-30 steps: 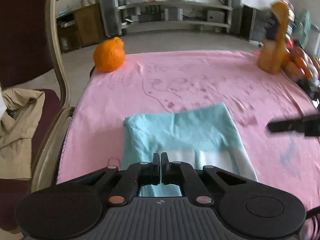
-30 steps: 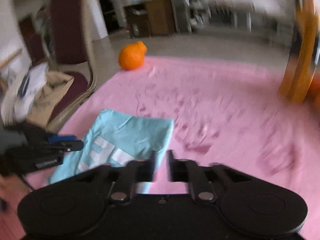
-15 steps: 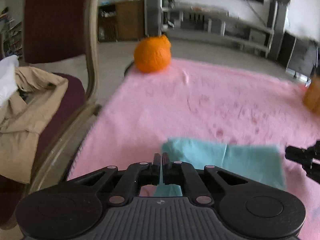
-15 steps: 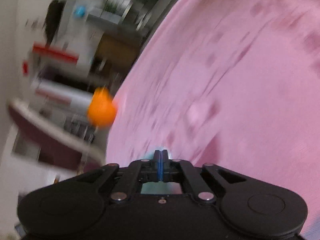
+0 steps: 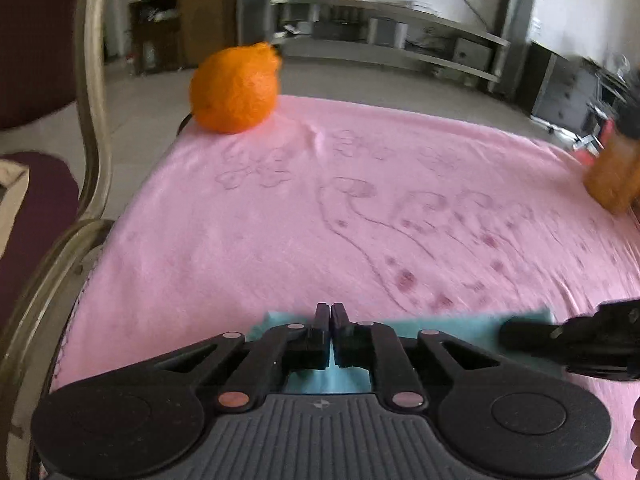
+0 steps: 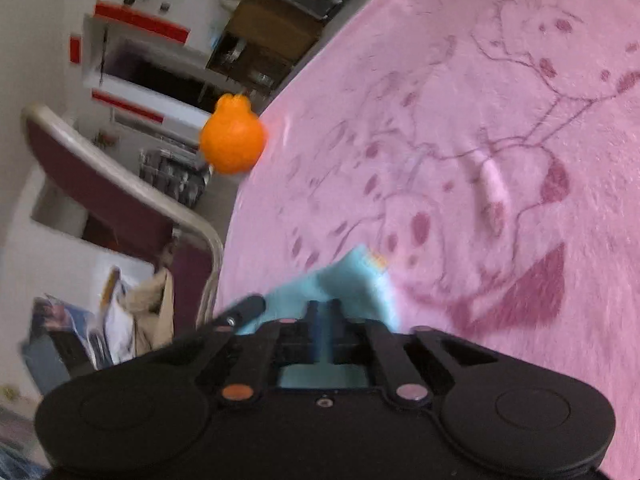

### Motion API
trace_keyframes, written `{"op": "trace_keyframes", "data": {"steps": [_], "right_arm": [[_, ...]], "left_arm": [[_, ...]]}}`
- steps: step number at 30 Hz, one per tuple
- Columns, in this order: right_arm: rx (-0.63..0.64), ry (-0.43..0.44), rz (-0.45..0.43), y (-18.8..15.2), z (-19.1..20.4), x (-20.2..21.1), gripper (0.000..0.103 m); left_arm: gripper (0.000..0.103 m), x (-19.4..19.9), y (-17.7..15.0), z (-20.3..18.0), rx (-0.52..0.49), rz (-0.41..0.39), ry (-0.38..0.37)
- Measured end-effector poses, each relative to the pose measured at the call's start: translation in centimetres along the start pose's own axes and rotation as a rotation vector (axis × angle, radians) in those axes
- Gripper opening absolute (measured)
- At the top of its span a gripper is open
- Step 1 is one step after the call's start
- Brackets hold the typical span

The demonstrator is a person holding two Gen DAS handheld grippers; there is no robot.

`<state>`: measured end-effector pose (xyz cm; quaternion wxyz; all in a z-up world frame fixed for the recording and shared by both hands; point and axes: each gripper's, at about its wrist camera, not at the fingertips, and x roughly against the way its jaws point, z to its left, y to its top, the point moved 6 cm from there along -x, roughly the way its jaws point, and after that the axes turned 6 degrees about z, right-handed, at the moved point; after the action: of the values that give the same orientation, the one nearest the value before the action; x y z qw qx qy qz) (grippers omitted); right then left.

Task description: Fold clothes

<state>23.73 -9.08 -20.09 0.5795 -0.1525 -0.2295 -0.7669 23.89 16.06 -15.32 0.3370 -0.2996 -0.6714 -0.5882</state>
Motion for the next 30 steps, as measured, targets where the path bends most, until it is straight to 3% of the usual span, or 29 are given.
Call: {"op": "trace_keyframes", "data": {"steps": [2, 6, 8, 14, 19, 22, 24, 27, 30], "right_arm": [[-0.052, -0.015, -0.090, 1.4, -1.3, 1.1, 0.000], [-0.070, -0.120, -0.217, 2.5, -2.6, 4.2, 0.001], [-0.043, -0.191, -0.236, 2.4, -2.2, 6.2, 0.012], [0.077, -0.230, -0.238, 0.4, 2.8, 12.2, 0.015], [0.187, -0.278, -0.238, -3.9, 7.6, 16.6, 0.025], [0.208, -0.286, -0.218, -6.8, 8.6, 17.9, 0.026], [0.201, -0.282, -0.185, -8.8, 8.5, 17.2, 0.027], [0.218, -0.286, -0.092, -11.1, 8.1, 13.5, 0.025], [0.290, -0.312, -0.009, -12.8, 8.0, 9.7, 0.015]], "left_arm": [[0.013, -0.1, 0.4, 0.7, 0.034, -0.001, 0.048], [0.013, 1.7, 1.1, 1.3, 0.023, 0.001, 0.231], [0.014, 3.8, 1.3, 1.4, 0.000, -0.015, 0.250], [0.035, 12.0, -1.2, 1.2, -0.092, -0.022, 0.207], [0.036, 17.8, -5.7, 2.3, -0.126, -0.039, 0.154], [0.026, 17.9, -9.0, 3.3, -0.056, -0.011, 0.058], [0.012, 17.1, -11.0, 3.1, -0.034, 0.033, -0.004], [0.012, 15.4, -13.0, 1.5, -0.092, 0.103, -0.012], [0.012, 13.5, -14.1, 0.4, -0.171, 0.159, 0.029]]}}
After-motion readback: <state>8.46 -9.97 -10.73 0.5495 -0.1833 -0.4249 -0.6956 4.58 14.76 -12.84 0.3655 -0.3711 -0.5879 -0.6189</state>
